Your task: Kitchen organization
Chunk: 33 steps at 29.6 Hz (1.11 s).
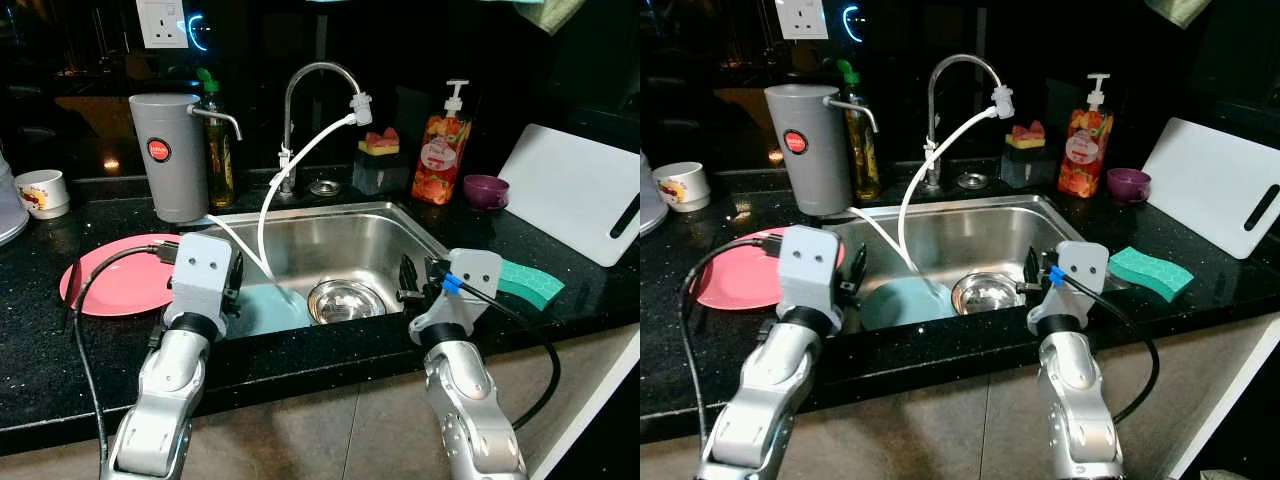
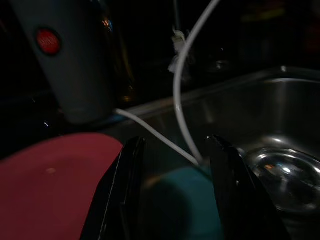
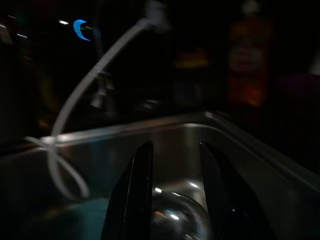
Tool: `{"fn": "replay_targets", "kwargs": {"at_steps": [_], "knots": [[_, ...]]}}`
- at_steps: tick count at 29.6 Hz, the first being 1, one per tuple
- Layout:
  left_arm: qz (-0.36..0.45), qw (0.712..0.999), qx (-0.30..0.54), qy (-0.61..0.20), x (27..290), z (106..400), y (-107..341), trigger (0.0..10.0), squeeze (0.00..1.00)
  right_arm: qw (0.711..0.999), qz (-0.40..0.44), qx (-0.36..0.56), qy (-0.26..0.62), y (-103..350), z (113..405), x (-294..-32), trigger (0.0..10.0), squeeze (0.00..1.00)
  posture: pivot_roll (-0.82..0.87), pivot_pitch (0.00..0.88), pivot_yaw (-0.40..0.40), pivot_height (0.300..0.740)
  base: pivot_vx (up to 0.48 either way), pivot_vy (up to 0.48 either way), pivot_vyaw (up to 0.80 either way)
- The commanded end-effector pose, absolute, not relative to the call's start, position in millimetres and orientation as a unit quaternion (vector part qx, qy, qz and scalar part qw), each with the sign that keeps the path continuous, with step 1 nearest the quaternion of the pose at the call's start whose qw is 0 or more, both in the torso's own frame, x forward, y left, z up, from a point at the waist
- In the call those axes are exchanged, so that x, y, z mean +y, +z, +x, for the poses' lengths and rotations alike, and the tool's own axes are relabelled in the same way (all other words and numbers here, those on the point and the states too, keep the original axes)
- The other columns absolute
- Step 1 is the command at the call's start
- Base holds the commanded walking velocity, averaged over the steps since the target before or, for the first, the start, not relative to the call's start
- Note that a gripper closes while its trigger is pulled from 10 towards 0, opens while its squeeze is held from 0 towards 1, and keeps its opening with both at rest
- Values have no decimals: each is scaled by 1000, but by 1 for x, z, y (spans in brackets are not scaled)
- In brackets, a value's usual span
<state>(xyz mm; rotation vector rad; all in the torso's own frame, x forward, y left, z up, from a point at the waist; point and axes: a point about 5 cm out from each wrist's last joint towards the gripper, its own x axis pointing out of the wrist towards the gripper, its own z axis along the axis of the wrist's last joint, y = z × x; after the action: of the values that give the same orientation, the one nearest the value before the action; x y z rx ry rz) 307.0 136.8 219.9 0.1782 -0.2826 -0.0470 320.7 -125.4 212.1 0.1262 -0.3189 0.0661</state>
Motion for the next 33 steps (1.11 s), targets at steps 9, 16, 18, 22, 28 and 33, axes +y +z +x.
{"fn": "replay_targets", "kwargs": {"at_steps": [9,16,18,22,28,33], "knots": [[97,981,-167,-27,111,310,229,10000,0,982,71,-161,75,223,324,-95,10000,0,111,39,-27,740,0,0,0],[108,979,-169,-20,110,314,229,10000,0,983,71,-154,75,221,327,-91,10000,0,111,36,-28,740,0,0,0],[111,980,-166,-9,114,316,227,10000,0,985,67,-141,68,216,330,-92,10000,0,114,29,-30,740,0,0,0],[116,980,-159,8,125,316,223,10000,0,990,59,-114,62,205,332,-95,10000,0,117,28,-35,740,0,0,0],[122,981,-148,31,139,315,216,10000,0,994,41,-84,62,192,332,-101,10000,0,119,27,-49,740,0,0,0],[128,982,-136,35,147,314,209,10000,0,996,32,-64,62,182,332,-108,10000,0,125,24,-57,740,0,0,0]]}}
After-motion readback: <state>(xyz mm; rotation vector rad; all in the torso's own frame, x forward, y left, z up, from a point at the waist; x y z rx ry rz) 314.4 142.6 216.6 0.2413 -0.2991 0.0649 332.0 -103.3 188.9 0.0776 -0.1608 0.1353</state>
